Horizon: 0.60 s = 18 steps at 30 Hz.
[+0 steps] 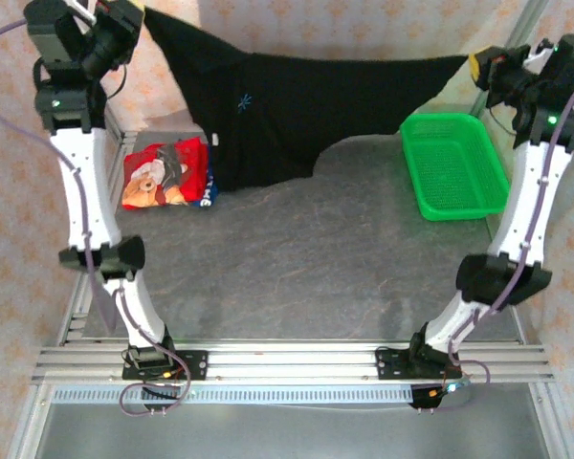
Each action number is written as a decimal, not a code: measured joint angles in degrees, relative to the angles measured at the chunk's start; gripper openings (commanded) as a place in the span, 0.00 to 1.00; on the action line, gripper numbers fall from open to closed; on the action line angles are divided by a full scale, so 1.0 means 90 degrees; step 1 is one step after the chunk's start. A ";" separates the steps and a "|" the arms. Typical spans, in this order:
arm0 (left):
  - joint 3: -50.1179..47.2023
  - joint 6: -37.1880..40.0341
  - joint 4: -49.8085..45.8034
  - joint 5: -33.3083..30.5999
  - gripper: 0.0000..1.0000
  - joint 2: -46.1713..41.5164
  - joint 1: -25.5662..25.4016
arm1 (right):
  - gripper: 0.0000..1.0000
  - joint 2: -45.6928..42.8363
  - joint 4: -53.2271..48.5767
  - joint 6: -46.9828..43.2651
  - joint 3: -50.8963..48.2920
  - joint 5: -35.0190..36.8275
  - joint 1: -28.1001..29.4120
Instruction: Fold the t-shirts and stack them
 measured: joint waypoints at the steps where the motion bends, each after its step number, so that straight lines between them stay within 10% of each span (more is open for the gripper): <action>1: -0.0950 0.0187 -0.0019 -0.0005 0.00 -0.0726 -0.0007 | 0.00 -0.0444 -0.0029 -0.0102 -0.0595 -0.0032 -0.0012; 10: -0.7512 0.1202 -0.0143 -0.0889 0.00 -0.4641 -0.0002 | 0.00 -0.3441 -0.1022 -0.1365 -0.5445 0.0457 -0.0083; 18: -1.1596 0.1083 -0.1710 -0.2174 0.00 -0.5943 -0.0002 | 0.00 -0.4755 -0.2834 -0.2404 -0.8165 0.2023 -0.0100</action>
